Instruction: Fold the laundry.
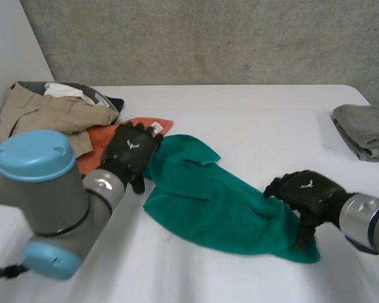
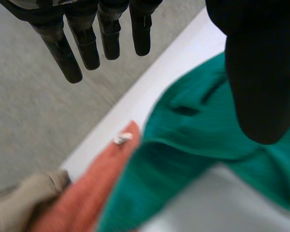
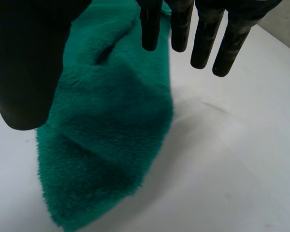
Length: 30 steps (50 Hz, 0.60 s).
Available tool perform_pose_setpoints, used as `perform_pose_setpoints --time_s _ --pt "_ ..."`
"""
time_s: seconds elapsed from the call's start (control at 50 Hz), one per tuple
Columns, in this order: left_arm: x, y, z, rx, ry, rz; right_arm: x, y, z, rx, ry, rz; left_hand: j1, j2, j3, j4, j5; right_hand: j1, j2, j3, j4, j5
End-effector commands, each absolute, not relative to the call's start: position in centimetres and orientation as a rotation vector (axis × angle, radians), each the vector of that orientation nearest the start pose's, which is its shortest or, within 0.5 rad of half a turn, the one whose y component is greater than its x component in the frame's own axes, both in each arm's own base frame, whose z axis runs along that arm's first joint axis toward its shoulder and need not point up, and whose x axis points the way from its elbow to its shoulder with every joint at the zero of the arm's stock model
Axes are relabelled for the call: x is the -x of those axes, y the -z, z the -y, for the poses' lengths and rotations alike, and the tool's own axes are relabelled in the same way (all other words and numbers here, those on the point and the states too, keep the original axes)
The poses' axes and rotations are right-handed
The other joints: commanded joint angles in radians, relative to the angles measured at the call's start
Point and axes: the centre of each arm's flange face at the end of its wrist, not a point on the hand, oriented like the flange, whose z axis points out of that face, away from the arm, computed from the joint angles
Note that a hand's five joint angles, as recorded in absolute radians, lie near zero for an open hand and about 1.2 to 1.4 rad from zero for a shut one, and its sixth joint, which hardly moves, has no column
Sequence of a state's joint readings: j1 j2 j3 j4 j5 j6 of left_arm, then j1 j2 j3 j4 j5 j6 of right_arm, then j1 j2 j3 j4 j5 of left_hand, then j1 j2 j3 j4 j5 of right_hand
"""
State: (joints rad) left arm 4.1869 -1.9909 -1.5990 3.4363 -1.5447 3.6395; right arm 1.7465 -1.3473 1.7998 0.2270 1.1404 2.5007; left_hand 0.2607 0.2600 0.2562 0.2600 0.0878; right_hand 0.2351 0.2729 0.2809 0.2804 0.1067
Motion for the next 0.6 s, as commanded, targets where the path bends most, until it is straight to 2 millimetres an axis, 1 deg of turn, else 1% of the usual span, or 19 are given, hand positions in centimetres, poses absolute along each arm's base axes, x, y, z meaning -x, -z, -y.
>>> perform_pose_setpoints --time_s 0.02,0.04,0.06,0.08,0.14,0.18,0.2,0.24,0.26,0.28,0.32,0.34,0.38,0.46,0.48,0.5,0.54,0.56,0.6 --pt "32.9 -16.3 29.7 -1.413 2.202 -1.885 -22.6 -15.1 20.8 1.354 1.472 -2.186 0.064 0.065 0.069 0.065 0.063 0.111 0.073 0.065 0.066 0.065" --pt "33.0 -15.2 30.4 -1.483 2.175 -1.883 -23.0 -14.7 20.2 1.376 1.487 -2.157 0.082 0.083 0.086 0.083 0.08 0.108 0.07 0.062 0.063 0.062" --pt "32.9 -14.7 30.6 -1.516 2.151 -1.891 -23.3 -14.3 19.8 1.389 1.482 -2.149 0.082 0.083 0.087 0.083 0.08 0.108 0.07 0.062 0.063 0.062" --pt "32.5 -13.5 31.1 -1.582 2.076 -1.919 -23.3 -14.1 19.6 1.392 1.479 -2.151 0.088 0.089 0.092 0.089 0.086 0.108 0.07 0.062 0.063 0.062" --pt "32.2 -12.5 31.7 -1.635 1.983 -1.927 -23.4 -13.2 19.4 1.398 1.467 -2.184 0.146 0.147 0.151 0.147 0.145 0.114 0.076 0.068 0.069 0.068" --pt "32.2 -12.1 31.9 -1.662 1.945 -1.918 -23.3 -12.8 19.8 1.396 1.493 -2.213 0.205 0.206 0.21 0.206 0.203 0.123 0.085 0.077 0.078 0.077" --pt "32.2 -11.4 32.0 -1.682 1.902 -1.922 -23.3 -12.7 19.9 1.394 1.505 -2.221 0.255 0.255 0.259 0.255 0.253 0.126 0.088 0.08 0.081 0.08" --pt "32.1 -10.8 32.1 -1.689 1.866 -1.922 -23.3 -12.6 20.2 1.393 1.522 -2.231 0.311 0.311 0.315 0.311 0.309 0.14 0.103 0.095 0.095 0.094" --pt "32.0 -10.7 32.2 -1.681 1.854 -1.92 -23.2 -12.5 20.5 1.39 1.54 -2.24 0.36 0.361 0.365 0.361 0.359 0.242 0.204 0.196 0.197 0.196" --pt "31.8 -10.7 32.4 -1.656 1.831 -1.921 -23.2 -12.6 20.6 1.389 1.551 -2.239 0.567 0.568 0.572 0.568 0.566 0.365 0.328 0.32 0.32 0.319" --pt "31.6 -10.7 32.5 -1.622 1.812 -1.926 -23.2 -12.7 20.9 1.382 1.568 -2.241 0.911 0.912 0.916 0.912 0.91 0.831 0.793 0.785 0.786 0.785" --pt "31.4 -10.9 32.5 -1.591 1.798 -1.931 -23.1 -12.9 21.3 1.372 1.592 -2.244 1.133 1.134 1.138 1.134 1.132 1.158 1.12 1.112 1.113 1.112" --pt "31.5 -11.0 32.2 -1.568 1.787 -1.938 -23.0 -13.0 21.6 1.363 1.615 -2.242 1.136 1.136 1.14 1.136 1.134 1.161 1.123 1.115 1.116 1.115" --pt "31.4 -13.6 31.3 -1.49 1.821 -1.928 -22.9 -14.8 22.3 1.345 1.733 -2.215 1.136 1.136 1.14 1.136 1.134 1.161 1.123 1.115 1.116 1.115" --pt "31.6 -15.4 30.3 -1.468 1.87 -1.922 -22.7 -16.7 22.7 1.327 1.828 -2.185 1.136 1.136 1.14 1.136 1.134 1.161 1.123 1.115 1.116 1.115" --pt "31.6 -16.5 29.6 -1.452 1.9 -1.927 -22.7 -17.5 22.8 1.321 1.861 -2.173 1.136 1.136 1.14 1.136 1.134 1.161 1.123 1.115 1.116 1.115" --pt "31.6 -17.8 28.5 -1.437 1.941 -1.938 -22.6 -19.0 22.9 1.307 1.917 -2.143 1.136 1.136 1.14 1.136 1.134 1.161 1.123 1.115 1.116 1.115" --pt "31.5 -19.1 27.2 -1.421 1.98 -1.948 -22.5 -20.1 23.0 1.302 1.944 -2.129 1.136 1.136 1.14 1.136 1.134 1.161 1.123 1.115 1.116 1.115" --pt "31.3 -20.5 26.0 -1.406 2.024 -1.945 -22.1 -21.2 23.2 1.292 1.961 -2.133 1.136 1.136 1.14 1.136 1.134 1.161 1.123 1.115 1.116 1.115"
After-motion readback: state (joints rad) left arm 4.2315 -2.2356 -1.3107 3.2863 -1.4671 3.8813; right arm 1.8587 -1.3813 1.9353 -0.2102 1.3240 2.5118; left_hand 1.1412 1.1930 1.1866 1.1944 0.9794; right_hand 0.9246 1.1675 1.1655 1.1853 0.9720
